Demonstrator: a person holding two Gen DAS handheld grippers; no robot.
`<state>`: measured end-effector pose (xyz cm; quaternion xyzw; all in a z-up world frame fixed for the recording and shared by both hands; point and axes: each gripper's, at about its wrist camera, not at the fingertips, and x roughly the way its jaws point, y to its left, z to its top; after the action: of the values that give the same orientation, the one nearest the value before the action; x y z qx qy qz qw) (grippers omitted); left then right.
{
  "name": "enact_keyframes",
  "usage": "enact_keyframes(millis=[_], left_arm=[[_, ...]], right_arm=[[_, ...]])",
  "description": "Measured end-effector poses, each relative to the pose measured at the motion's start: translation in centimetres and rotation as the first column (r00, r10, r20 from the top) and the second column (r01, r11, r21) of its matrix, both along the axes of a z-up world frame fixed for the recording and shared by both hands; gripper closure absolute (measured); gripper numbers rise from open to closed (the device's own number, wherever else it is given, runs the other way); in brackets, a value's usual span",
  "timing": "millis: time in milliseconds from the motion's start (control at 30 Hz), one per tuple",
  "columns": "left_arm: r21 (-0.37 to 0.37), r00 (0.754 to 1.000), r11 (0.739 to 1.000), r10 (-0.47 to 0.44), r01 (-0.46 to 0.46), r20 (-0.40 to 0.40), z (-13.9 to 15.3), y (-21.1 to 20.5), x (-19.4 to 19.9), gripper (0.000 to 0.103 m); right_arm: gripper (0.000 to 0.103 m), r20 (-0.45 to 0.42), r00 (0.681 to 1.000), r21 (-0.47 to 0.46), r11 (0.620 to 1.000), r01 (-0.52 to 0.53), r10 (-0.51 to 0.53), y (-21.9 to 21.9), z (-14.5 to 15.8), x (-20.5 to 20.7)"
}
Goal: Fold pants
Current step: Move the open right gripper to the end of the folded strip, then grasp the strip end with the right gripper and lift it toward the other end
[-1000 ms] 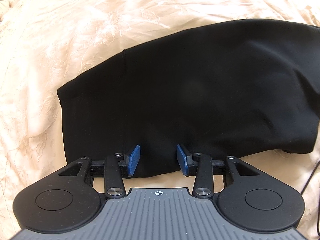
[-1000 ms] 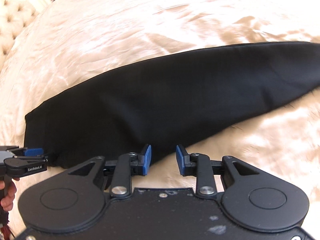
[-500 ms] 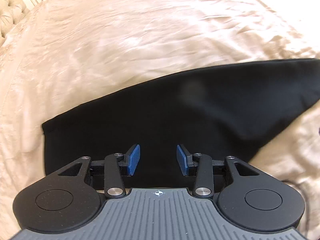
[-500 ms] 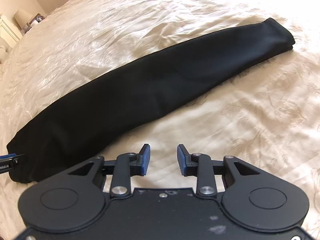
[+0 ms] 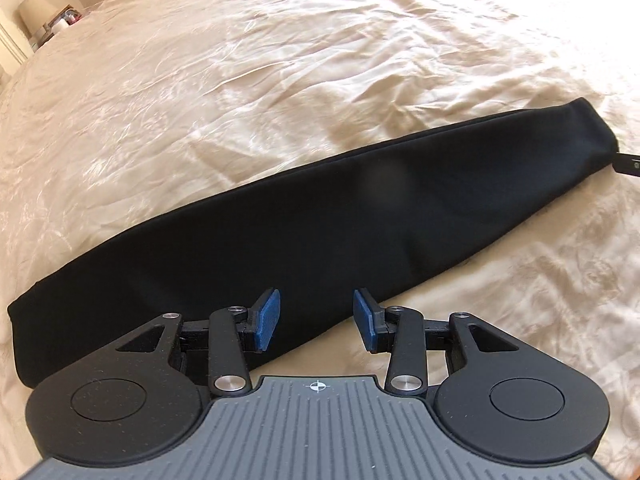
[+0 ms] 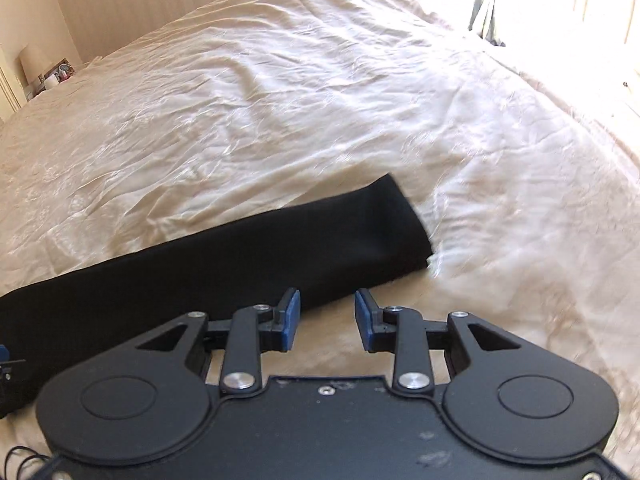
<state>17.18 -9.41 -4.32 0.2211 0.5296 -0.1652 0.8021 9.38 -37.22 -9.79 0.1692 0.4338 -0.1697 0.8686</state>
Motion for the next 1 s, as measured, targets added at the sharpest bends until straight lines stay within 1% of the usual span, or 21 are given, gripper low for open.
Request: enact_keyframes(millis=[100,133,267,367,467,533,667,767,900,1000], left_arm=[[0.010,1.000,1.000,-0.012,0.012,0.008,-0.6,-3.1,0.7,0.064],[0.014,1.000,1.000,-0.016,0.016,0.011,-0.4,-3.6,0.6,0.064],[0.046,0.999,0.999,-0.030,0.029,0.019,-0.4,-6.1,1.0,0.064],[0.058,0.999,0.998,-0.032,0.031,0.017,-0.5,-7.6,1.4,0.064],[0.058,0.999,0.998,-0.037,0.037,0.007,-0.8,-9.4,1.9,0.064],[0.055,0.999,0.997,-0.047,0.047,0.001,-1.2,-10.8,2.3,0.064],[0.045,0.997,0.997,-0.068,0.069,-0.021,-2.7,-13.6,3.2,0.064],[0.043,0.997,0.996,-0.074,0.075,-0.030,-4.1,-15.3,4.2,0.064],[0.074,0.998,0.996,-0.046,0.050,-0.050,-6.4,-16.4,6.2,0.064],[0.140,0.997,0.990,-0.009,0.020,-0.078,-8.8,-16.3,8.0,0.063]], right_arm=[[0.071,0.001,1.000,-0.037,0.999,-0.009,0.009,-2.8,-0.3,0.9],[0.072,0.006,1.000,-0.046,0.999,-0.009,0.009,-3.8,-0.5,1.3],[0.073,-0.007,1.000,-0.054,0.999,-0.002,0.001,-6.3,-1.7,2.6],[0.074,-0.045,0.999,-0.026,1.000,-0.016,0.015,-7.4,-3.7,4.0],[0.073,-0.118,0.992,-0.004,0.998,-0.056,0.055,-7.5,-6.0,5.2],[0.072,-0.128,0.989,0.011,0.997,-0.071,0.072,-7.7,-6.7,5.3],[0.071,-0.089,0.994,0.086,0.995,-0.051,0.059,-9.2,-5.7,4.8],[0.065,-0.031,0.998,0.153,0.987,-0.041,0.047,-10.9,-4.5,4.1],[0.062,0.003,0.999,0.236,0.971,-0.044,0.044,-13.2,-4.4,4.0],[0.060,0.005,0.999,0.320,0.946,-0.044,0.045,-14.6,-5.2,4.3]])
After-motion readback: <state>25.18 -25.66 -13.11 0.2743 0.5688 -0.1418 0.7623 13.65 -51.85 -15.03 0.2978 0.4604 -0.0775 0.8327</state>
